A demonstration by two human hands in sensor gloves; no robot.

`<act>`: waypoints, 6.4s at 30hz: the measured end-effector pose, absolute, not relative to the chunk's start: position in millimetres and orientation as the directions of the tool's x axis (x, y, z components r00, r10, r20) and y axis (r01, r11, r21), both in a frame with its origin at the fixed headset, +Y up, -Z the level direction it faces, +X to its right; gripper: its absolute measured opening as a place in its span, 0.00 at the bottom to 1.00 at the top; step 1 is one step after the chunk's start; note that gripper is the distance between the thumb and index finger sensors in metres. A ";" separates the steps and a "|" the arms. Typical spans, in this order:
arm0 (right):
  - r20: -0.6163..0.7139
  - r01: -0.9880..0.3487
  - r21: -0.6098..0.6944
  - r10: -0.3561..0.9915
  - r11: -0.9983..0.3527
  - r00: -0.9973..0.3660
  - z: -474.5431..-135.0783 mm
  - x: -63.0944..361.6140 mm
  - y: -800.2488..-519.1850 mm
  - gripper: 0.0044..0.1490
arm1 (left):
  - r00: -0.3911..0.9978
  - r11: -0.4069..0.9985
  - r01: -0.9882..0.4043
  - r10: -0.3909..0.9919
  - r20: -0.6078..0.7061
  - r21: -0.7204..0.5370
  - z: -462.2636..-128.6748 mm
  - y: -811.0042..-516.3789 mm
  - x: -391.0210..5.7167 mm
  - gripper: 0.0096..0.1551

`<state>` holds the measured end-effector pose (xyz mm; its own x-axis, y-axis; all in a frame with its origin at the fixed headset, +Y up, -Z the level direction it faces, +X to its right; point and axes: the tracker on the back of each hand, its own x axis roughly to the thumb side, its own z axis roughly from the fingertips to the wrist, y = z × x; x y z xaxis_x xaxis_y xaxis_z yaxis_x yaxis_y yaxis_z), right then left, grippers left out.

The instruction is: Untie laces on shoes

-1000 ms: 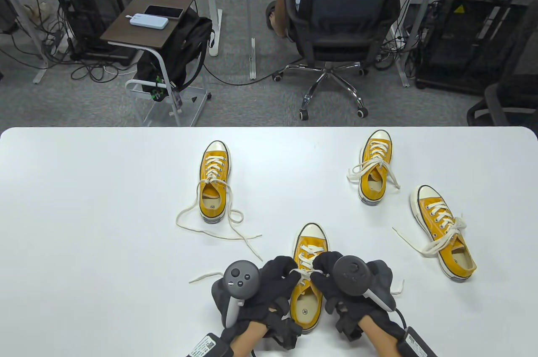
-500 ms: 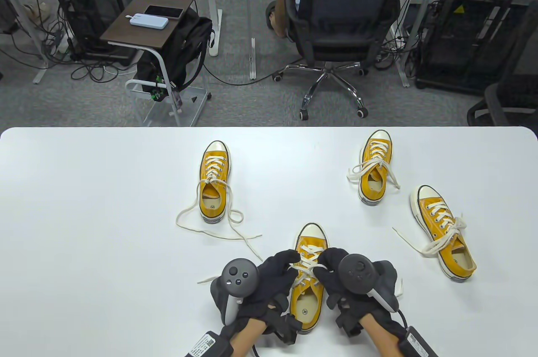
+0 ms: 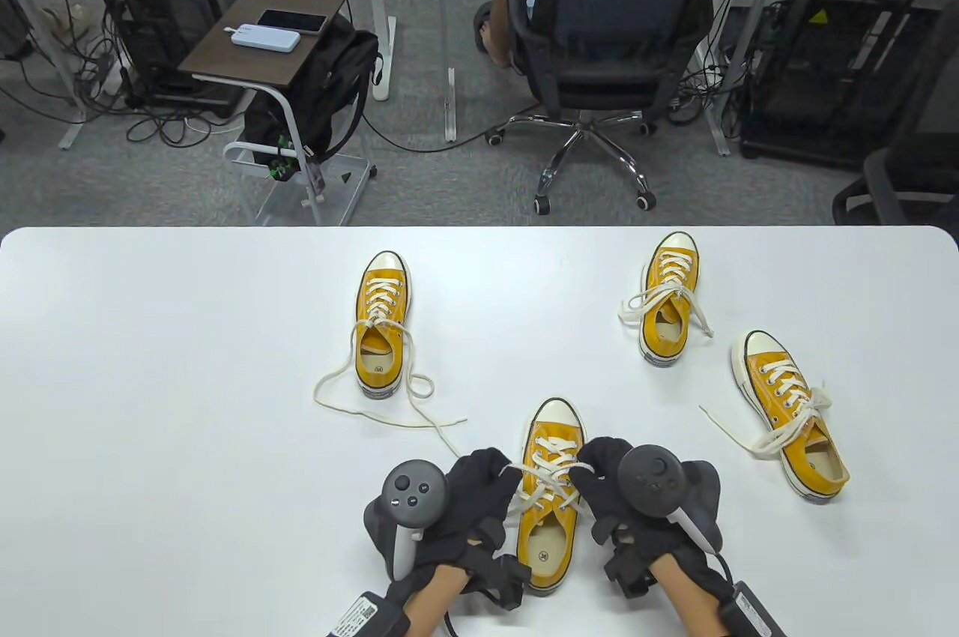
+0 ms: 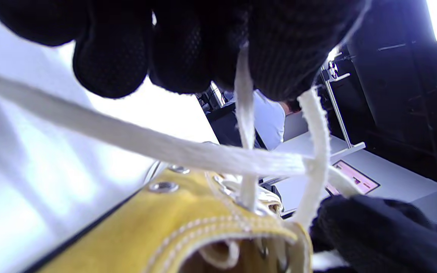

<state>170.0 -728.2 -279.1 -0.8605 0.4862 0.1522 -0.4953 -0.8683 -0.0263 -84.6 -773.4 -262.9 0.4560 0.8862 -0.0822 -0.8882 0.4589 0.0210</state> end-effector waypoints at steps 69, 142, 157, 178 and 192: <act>-0.268 -0.710 -0.132 0.715 -0.692 -0.646 -295.7 275.3 -732.0 0.23 | 0.480 0.558 -0.795 0.819 -0.314 0.240 -273.8 -783.6 -153.4 0.23; -0.158 -0.741 -0.128 0.751 -0.659 -0.641 -291.8 267.7 -719.6 0.29 | 0.931 0.967 -0.246 0.255 0.262 -0.065 -209.2 -688.2 -24.8 0.22; -0.157 -0.749 -0.128 0.759 -0.650 -0.631 -291.9 268.9 -719.3 0.29 | 0.957 0.954 -0.285 0.279 0.075 0.091 -277.2 -627.0 -64.5 0.22; -0.147 -0.753 -0.112 0.760 -0.649 -0.634 -292.5 266.6 -720.3 0.29 | 0.973 0.975 -0.199 0.209 -0.099 0.098 -384.7 -646.8 -65.4 0.22; -0.136 -0.751 -0.111 0.758 -0.651 -0.638 -292.9 264.6 -719.9 0.29 | 0.970 0.990 -0.143 0.142 -0.196 0.013 -419.7 -711.5 -71.4 0.22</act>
<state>264.6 -719.9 -292.9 -0.6375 0.7583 -0.1363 -0.7508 -0.6512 -0.1110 -71.4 -711.5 -419.7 0.9703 0.1423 -0.1959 -0.1425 0.9897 0.0131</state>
